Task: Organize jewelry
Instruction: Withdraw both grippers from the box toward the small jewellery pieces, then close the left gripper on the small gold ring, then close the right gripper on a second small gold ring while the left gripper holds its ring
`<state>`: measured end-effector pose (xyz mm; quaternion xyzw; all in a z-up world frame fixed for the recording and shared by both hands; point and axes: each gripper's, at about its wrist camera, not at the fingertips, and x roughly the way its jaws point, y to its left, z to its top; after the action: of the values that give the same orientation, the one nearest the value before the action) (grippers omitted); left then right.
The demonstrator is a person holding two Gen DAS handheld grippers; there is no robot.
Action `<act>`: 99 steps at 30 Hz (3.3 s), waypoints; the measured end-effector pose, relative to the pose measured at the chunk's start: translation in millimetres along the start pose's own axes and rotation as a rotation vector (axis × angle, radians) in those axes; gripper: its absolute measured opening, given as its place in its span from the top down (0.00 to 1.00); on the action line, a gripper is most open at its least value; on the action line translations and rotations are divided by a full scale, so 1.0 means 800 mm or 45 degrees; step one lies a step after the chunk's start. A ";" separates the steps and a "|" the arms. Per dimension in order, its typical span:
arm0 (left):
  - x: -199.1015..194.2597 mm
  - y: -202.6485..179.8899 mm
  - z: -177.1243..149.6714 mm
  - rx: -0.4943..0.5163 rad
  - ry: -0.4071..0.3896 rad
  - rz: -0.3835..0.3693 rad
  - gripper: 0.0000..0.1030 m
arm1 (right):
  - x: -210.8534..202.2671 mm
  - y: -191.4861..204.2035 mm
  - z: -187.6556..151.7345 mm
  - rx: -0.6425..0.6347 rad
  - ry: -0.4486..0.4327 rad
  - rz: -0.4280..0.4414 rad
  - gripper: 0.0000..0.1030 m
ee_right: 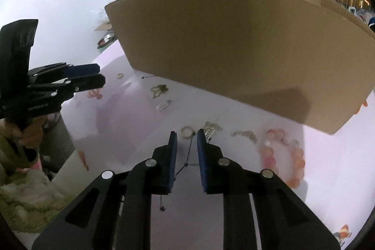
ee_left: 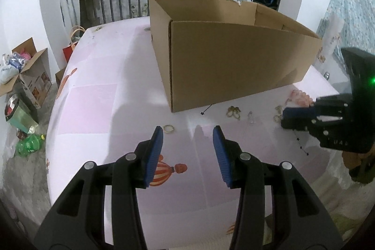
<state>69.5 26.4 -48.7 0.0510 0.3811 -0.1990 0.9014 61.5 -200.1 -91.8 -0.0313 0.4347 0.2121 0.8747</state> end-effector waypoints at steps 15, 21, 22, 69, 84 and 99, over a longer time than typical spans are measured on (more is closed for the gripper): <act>0.012 -0.001 0.000 0.019 0.004 0.008 0.60 | 0.002 0.012 0.005 -0.050 -0.042 -0.052 0.90; 0.018 0.005 0.004 0.004 0.009 0.018 0.62 | -0.001 0.010 0.000 -0.039 -0.046 -0.051 0.90; 0.020 0.006 0.006 0.003 0.013 0.023 0.65 | -0.001 0.009 -0.001 -0.038 -0.046 -0.051 0.90; 0.046 0.008 0.007 0.008 0.081 0.114 0.91 | -0.004 0.014 0.002 0.006 -0.031 -0.040 0.82; 0.044 0.010 0.005 -0.001 0.077 0.110 0.91 | -0.003 0.022 0.000 0.038 -0.006 -0.039 0.82; 0.044 0.011 0.005 -0.009 0.074 0.107 0.91 | 0.001 0.018 0.006 0.088 -0.044 -0.074 0.82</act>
<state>98.0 22.0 -71.5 0.0696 0.4055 -0.1579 0.8977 59.6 -185.8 -87.4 -0.0101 0.4257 0.1721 0.8883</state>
